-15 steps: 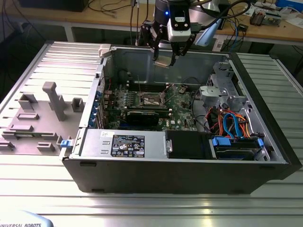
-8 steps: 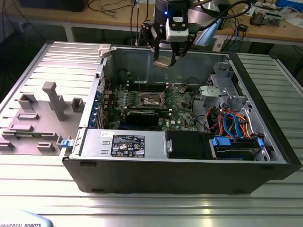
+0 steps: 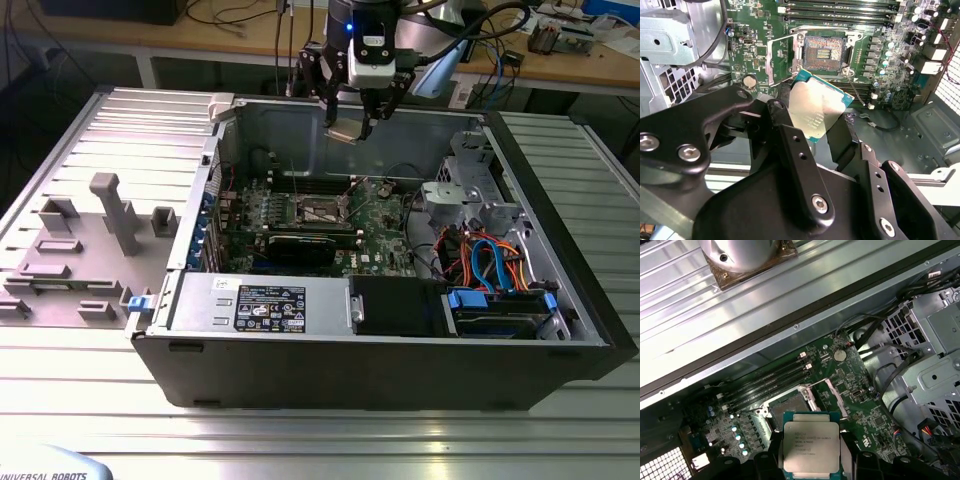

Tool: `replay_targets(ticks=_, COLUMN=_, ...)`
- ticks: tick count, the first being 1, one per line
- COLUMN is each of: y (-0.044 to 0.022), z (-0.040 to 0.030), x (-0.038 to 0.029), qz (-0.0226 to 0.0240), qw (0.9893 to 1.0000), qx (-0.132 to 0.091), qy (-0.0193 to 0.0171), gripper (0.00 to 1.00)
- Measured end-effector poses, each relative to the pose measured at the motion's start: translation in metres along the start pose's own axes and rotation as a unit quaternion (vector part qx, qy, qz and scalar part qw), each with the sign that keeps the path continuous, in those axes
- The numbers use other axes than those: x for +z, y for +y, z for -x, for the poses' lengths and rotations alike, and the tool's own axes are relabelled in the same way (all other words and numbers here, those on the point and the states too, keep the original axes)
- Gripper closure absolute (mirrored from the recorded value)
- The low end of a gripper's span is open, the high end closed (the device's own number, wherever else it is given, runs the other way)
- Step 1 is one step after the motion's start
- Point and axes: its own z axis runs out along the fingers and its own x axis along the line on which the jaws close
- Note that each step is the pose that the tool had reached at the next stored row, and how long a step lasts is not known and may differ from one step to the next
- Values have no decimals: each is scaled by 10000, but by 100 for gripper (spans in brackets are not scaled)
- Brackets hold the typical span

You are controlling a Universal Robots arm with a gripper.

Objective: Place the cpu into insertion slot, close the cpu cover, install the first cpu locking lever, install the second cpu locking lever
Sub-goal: 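Place the cpu into insertion slot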

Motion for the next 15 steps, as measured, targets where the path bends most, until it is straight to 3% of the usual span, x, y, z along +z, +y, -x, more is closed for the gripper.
replay_targets(ticks=9, y=0, z=0, x=0, qz=0, qw=10000, qx=4, qy=0, gripper=46)
replay_targets(ticks=13, y=-1, z=0, x=2, qz=3, qw=9997, qx=234, qy=-21, gripper=46)
replay_targets(ticks=15, y=-1, z=0, x=5, qz=8, qw=9991, qx=422, qy=-38, gripper=46)
